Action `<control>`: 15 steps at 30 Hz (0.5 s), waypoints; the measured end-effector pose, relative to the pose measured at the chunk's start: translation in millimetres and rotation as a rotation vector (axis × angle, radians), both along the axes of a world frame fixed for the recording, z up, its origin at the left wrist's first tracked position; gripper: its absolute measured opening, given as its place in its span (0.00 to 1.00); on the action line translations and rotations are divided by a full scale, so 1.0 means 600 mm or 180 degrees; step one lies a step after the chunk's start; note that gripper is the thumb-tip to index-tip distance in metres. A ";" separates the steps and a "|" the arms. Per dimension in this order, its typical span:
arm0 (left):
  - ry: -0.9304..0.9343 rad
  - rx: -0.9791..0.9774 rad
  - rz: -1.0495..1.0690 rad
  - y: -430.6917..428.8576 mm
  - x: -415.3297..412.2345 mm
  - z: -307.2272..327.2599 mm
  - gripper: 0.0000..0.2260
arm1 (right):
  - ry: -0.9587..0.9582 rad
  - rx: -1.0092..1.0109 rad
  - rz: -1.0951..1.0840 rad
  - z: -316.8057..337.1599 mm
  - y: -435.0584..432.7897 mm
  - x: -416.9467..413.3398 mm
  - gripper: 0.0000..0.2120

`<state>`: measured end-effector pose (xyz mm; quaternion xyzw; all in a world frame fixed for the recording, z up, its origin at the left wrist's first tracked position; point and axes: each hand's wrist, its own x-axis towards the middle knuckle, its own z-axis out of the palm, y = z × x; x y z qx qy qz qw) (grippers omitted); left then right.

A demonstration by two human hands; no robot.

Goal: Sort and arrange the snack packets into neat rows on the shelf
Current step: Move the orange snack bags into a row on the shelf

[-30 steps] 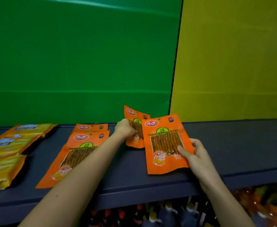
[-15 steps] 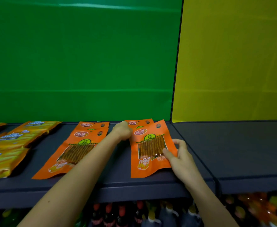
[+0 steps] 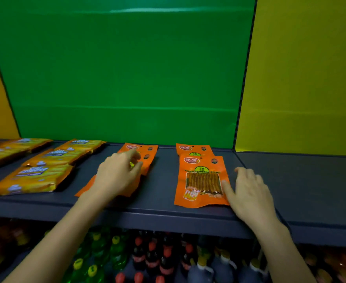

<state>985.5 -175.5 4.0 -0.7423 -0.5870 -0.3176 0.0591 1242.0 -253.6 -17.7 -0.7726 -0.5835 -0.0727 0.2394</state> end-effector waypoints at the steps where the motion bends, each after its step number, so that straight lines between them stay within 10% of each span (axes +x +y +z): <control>1: 0.0019 0.0085 0.0064 -0.013 -0.019 -0.007 0.11 | -0.0065 0.0095 0.0067 0.005 0.001 -0.002 0.23; 15: 0.0417 0.0344 0.1747 -0.222 -0.340 -0.073 0.05 | 0.0203 0.0712 0.2654 0.011 0.044 -0.306 0.10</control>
